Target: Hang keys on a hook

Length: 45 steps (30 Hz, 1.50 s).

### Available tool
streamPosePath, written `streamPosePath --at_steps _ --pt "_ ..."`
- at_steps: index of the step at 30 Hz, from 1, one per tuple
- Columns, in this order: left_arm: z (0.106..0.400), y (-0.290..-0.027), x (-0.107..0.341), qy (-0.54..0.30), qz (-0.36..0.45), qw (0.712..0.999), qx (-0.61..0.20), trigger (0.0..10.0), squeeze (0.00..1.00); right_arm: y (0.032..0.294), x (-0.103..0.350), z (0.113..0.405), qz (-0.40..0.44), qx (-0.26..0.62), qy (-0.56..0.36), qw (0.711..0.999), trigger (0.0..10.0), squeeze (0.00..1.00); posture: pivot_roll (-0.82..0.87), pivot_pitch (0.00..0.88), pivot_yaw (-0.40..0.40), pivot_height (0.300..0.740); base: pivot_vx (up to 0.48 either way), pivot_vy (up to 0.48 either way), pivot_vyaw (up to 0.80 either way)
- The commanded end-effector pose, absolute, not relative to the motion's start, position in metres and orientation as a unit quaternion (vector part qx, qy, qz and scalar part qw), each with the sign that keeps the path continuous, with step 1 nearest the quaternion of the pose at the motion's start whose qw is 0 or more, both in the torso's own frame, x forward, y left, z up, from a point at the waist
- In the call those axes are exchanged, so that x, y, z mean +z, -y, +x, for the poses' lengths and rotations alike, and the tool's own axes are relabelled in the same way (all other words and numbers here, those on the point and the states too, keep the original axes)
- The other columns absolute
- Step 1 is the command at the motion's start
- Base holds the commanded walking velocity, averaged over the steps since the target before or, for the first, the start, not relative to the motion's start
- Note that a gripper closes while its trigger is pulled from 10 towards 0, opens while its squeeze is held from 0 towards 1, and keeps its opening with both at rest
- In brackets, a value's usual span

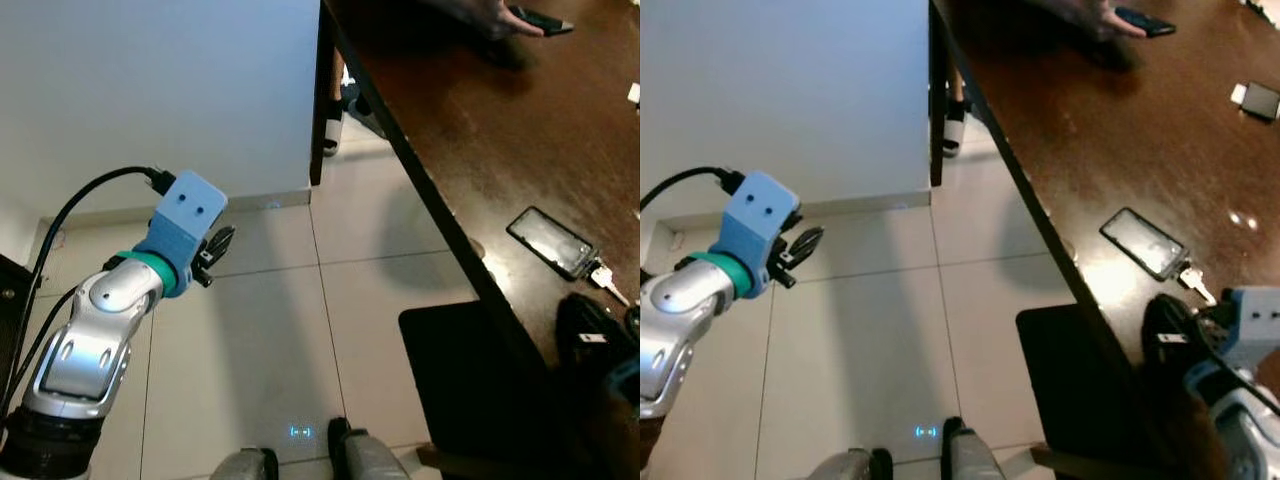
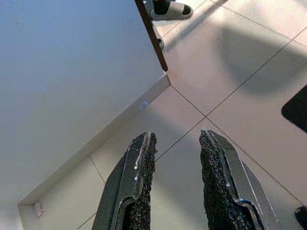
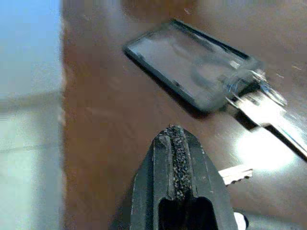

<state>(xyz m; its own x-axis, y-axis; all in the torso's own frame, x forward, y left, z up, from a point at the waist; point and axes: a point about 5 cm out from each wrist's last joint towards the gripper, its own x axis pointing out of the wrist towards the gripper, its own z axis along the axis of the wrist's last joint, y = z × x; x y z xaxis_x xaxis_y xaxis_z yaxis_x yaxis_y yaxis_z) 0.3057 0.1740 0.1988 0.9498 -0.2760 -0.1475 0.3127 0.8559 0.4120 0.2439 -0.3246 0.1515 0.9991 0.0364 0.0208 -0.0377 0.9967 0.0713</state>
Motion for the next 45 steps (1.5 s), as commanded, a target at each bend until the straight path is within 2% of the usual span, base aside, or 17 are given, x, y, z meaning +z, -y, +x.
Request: streamPosePath --at_steps 1,3,4,5,12,16,17,19,24,30,33,36,38,40,43,45 --pt "0.305 -0.173 0.195 -0.05 0.219 0.962 -0.157 10.0 0.0 0.314 0.178 0.253 0.052 0.033 0.059 0.996 0.0 0.0 0.0 0.229 0.112 0.74 0.0 0.0 0.0" --pt "0.305 -0.173 0.195 -0.05 0.219 0.962 -0.157 10.0 0.0 0.314 0.178 0.253 0.052 0.033 0.059 0.996 0.0 0.0 0.0 0.229 0.112 0.74 0.0 0.0 0.0" --pt "0.305 -0.171 0.195 -0.048 0.218 0.962 -0.157 10.0 0.0 0.304 0.2 0.264 0.052 0.043 0.096 0.993 7.0 0.0 0.0 0.225 0.11 0.74 0.0 0.0 0.0" --pt "0.305 -0.17 0.196 -0.047 0.216 0.962 -0.157 10.0 0.0 0.297 0.217 0.271 0.051 0.05 0.125 0.99 10.0 0.0 0.0 0.222 0.106 0.74 0.0 0.0 0.0" --pt "0.308 -0.165 0.202 -0.016 0.195 0.971 -0.135 10.0 0.0 0.265 0.276 0.304 0.004 0.069 0.227 0.971 10.0 0.0 0.02 0.188 0.079 0.74 0.0 0.0 0.0" --pt "0.308 -0.164 0.206 -0.001 0.186 0.974 -0.128 10.0 0.0 0.262 0.281 0.308 -0.005 0.068 0.234 0.97 10.0 0.0 0.02 0.179 0.069 0.74 0.0 0.0 0.0" --pt "0.308 -0.163 0.21 0.012 0.174 0.977 -0.119 10.0 0.0 0.258 0.284 0.311 -0.014 0.071 0.238 0.969 10.0 0.0 0.02 0.173 0.061 0.74 0.0 0.0 0.0" --pt "0.305 -0.17 0.23 0.069 0.156 0.983 -0.06 10.0 0.0 0.233 0.282 0.319 -0.014 0.113 0.234 0.965 10.0 0.0 0.04 0.161 0.03 0.74 0.0 0.0 0.0" --pt "0.299 -0.183 0.249 0.113 0.167 0.979 0.002 10.0 0.0 0.208 0.276 0.326 -0.008 0.14 0.22 0.965 10.0 0.0 0.06 0.154 0.01 0.74 0.0 0.0 0.0" --pt "0.294 -0.187 0.257 0.129 0.157 0.979 0.014 10.0 0.0 0.195 0.278 0.332 0.001 0.144 0.227 0.963 10.0 0.0 0.07 0.148 0.003 0.74 0.0 0.0 0.0" --pt "0.294 -0.185 0.256 0.127 0.155 0.98 0.008 10.0 0.0 0.193 0.279 0.332 0.0 0.145 0.23 0.962 10.0 0.0 0.06 0.148 0.003 0.74 0.0 0.0 0.0" --pt "0.294 -0.168 0.254 0.121 0.137 0.982 -0.052 10.0 0.0 0.192 0.28 0.333 0.001 0.15 0.229 0.962 10.0 0.0 0.06 0.152 0.006 0.74 0.0 0.0 0.0" --pt "0.294 -0.166 0.254 0.121 0.134 0.982 -0.062 10.0 0.0 0.192 0.28 0.333 0.001 0.152 0.228 0.962 10.0 0.0 0.06 0.152 0.006 0.74 0.0 0.0 0.0" --pt "0.298 -0.153 0.256 0.131 0.129 0.978 -0.094 10.0 0.0 0.173 0.273 0.335 0.008 0.229 0.206 0.951 10.0 0.0 0.06 0.158 0.01 0.74 0.0 0.0 0.0" --pt "0.3 -0.146 0.26 0.138 0.129 0.975 -0.114 10.0 0.0 0.161 0.272 0.336 0.011 0.267 0.2 0.943 10.0 0.0 0.07 0.161 0.007 0.74 0.0 0.0 0.0" --pt "0.302 -0.134 0.268 0.152 0.132 0.969 -0.144 10.0 0.07 0.143 0.271 0.337 0.009 0.316 0.195 0.928 10.0 0.0 0.08 0.165 -0.002 0.74 0.0 0.0 0.0"
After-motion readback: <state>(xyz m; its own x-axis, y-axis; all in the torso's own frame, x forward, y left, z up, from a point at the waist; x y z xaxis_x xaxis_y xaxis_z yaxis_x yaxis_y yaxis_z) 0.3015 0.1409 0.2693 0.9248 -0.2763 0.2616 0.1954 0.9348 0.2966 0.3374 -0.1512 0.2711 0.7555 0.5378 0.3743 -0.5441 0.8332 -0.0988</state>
